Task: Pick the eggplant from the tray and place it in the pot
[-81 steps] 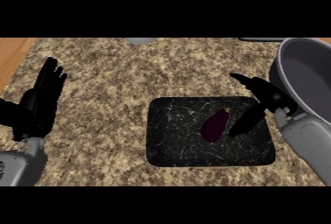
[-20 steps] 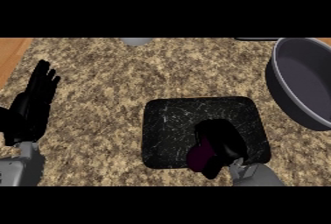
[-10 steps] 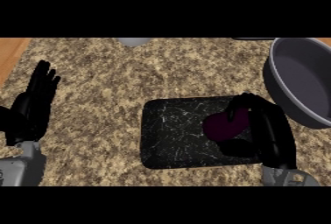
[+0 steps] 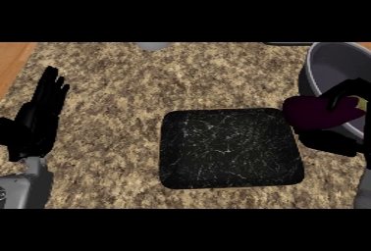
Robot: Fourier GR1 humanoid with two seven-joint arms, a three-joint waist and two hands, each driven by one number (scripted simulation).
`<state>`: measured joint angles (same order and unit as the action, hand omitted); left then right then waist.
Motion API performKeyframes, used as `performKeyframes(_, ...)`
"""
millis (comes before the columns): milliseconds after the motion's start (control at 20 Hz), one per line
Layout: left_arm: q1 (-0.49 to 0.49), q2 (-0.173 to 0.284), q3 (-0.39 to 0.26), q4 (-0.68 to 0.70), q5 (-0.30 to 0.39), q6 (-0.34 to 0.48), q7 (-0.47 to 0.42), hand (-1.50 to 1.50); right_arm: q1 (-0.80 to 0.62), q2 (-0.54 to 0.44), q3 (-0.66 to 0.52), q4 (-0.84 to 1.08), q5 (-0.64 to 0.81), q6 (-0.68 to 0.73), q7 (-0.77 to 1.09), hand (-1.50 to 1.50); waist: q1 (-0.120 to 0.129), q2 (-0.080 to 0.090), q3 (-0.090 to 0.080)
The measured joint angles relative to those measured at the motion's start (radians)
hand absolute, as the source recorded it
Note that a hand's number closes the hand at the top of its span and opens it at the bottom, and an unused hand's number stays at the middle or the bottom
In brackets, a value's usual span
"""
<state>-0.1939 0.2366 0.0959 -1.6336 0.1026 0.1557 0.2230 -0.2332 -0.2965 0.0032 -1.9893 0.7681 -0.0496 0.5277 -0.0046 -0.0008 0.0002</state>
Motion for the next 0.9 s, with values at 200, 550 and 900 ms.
performKeyframes(200,0.007,-0.011,-0.005,-0.015,-0.010,-0.002,0.007,0.00,-0.024,-0.032,-0.121,0.080,-0.098,0.005,-0.074,1.50,0.004,0.000,0.000)
performKeyframes(550,-0.027,-0.009,0.012,0.009,-0.007,-0.015,0.016,0.00,-0.102,-0.080,-0.274,0.353,-0.208,-0.031,-0.242,1.50,0.008,0.002,0.000)
performKeyframes(900,-0.033,-0.017,0.007,0.025,-0.011,-0.026,-0.003,0.00,-0.165,-0.186,-0.309,0.646,-0.059,-0.166,-0.391,1.50,0.026,0.011,0.000)
